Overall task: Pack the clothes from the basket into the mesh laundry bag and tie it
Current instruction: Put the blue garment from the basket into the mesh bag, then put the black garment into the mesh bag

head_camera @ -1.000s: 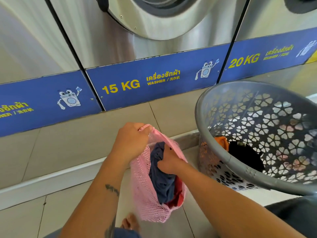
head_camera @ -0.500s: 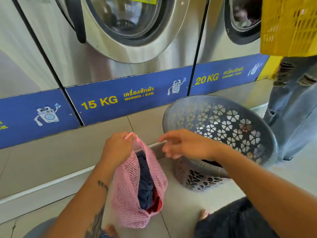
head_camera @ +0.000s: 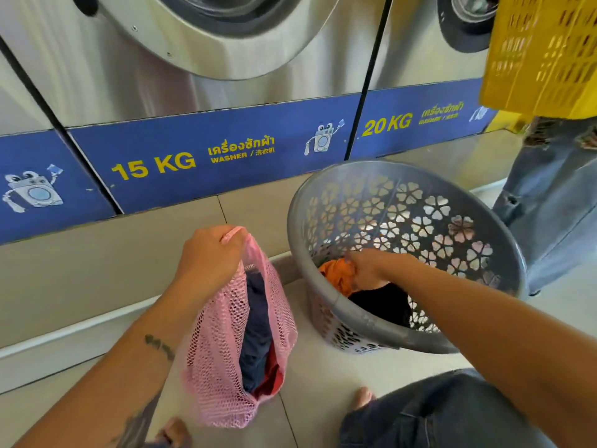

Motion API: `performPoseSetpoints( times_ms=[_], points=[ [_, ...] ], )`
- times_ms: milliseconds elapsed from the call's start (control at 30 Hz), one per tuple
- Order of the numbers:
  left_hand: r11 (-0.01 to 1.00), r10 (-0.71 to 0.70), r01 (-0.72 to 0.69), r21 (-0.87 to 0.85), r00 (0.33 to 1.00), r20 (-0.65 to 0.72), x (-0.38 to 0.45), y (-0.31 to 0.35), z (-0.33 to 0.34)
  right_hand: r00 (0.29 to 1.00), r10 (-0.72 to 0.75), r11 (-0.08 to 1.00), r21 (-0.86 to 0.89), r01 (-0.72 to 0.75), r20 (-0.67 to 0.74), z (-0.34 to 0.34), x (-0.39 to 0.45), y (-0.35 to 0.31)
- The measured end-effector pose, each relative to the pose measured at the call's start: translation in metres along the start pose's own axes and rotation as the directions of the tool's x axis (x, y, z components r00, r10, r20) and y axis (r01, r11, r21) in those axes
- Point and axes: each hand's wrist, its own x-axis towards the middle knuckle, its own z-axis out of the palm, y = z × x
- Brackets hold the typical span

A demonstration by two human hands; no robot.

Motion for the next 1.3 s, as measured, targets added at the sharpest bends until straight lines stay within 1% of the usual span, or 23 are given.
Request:
performPoseSetpoints(
  times_ms=[67,133,200,267,333,433,500,600,700,800,867,933,1000,1133,1233,1300],
  points=[
    [1.000,0.010,-0.010,-0.003,1.000,0.019,0.006,0.002,0.004,0.995,0.020,0.991,-0.137,-0.007,0.095,0.012,0.019,0.000],
    [0.999,0.028,-0.027,-0.024,0.999,0.037,0.009,0.002,0.006,0.981,0.093,0.970,-0.239,-0.051,0.171,0.026,0.043,0.006],
    [0.998,0.027,-0.025,-0.057,0.999,0.043,0.012,0.001,0.007,0.957,0.176,0.954,-0.280,-0.108,0.229,0.041,0.065,0.018],
    [0.996,-0.002,0.007,-0.089,0.999,0.052,0.015,-0.001,0.009,0.931,0.245,0.933,-0.326,-0.151,0.272,0.052,0.080,0.028],
    [0.992,-0.028,0.035,-0.123,0.998,0.061,0.020,-0.003,0.011,0.910,0.275,0.922,-0.352,-0.159,0.309,0.063,0.092,0.036],
    [0.991,-0.048,0.054,-0.123,0.998,0.051,0.026,-0.004,0.015,0.868,0.265,0.941,-0.308,-0.138,0.421,0.083,0.105,0.039],
    [0.992,-0.049,0.055,-0.117,0.997,0.052,0.030,-0.004,0.017,0.868,0.256,0.946,-0.295,-0.134,0.426,0.099,0.110,0.039],
    [0.990,-0.058,0.066,-0.121,0.996,0.067,0.031,-0.001,0.021,0.894,0.218,0.945,-0.313,-0.094,0.391,0.116,0.112,0.042],
    [0.991,-0.051,0.061,-0.115,0.994,0.092,0.030,0.001,0.023,0.936,0.108,0.935,-0.355,0.019,0.335,0.115,0.108,0.038],
    [0.991,-0.044,0.056,-0.121,0.994,0.098,0.026,0.003,0.022,0.952,0.037,0.886,-0.451,0.110,0.305,0.104,0.102,0.034],
    [0.991,-0.035,0.047,-0.123,0.995,0.095,0.025,0.002,0.021,0.966,0.011,0.853,-0.506,0.127,0.260,0.094,0.096,0.035],
    [0.992,-0.032,0.044,-0.120,0.994,0.104,0.022,0.001,0.021,0.982,-0.017,0.844,-0.524,0.115,0.187,0.078,0.086,0.038],
    [0.993,-0.031,0.044,-0.113,0.993,0.110,0.019,0.000,0.019,0.994,-0.023,0.866,-0.495,0.073,0.107,0.059,0.069,0.040],
    [0.993,-0.031,0.042,-0.110,0.995,0.099,0.011,-0.002,0.010,0.995,-0.060,0.930,-0.368,0.025,-0.083,0.024,0.021,0.044],
    [0.994,-0.025,0.033,-0.107,0.997,0.073,0.000,-0.004,0.001,0.956,-0.069,0.968,-0.250,-0.005,-0.286,0.009,-0.020,0.043],
    [0.994,-0.028,0.036,-0.103,0.996,0.079,-0.009,-0.005,-0.004,0.903,-0.056,0.986,-0.164,-0.016,-0.427,0.003,-0.043,0.037]
  ],
)
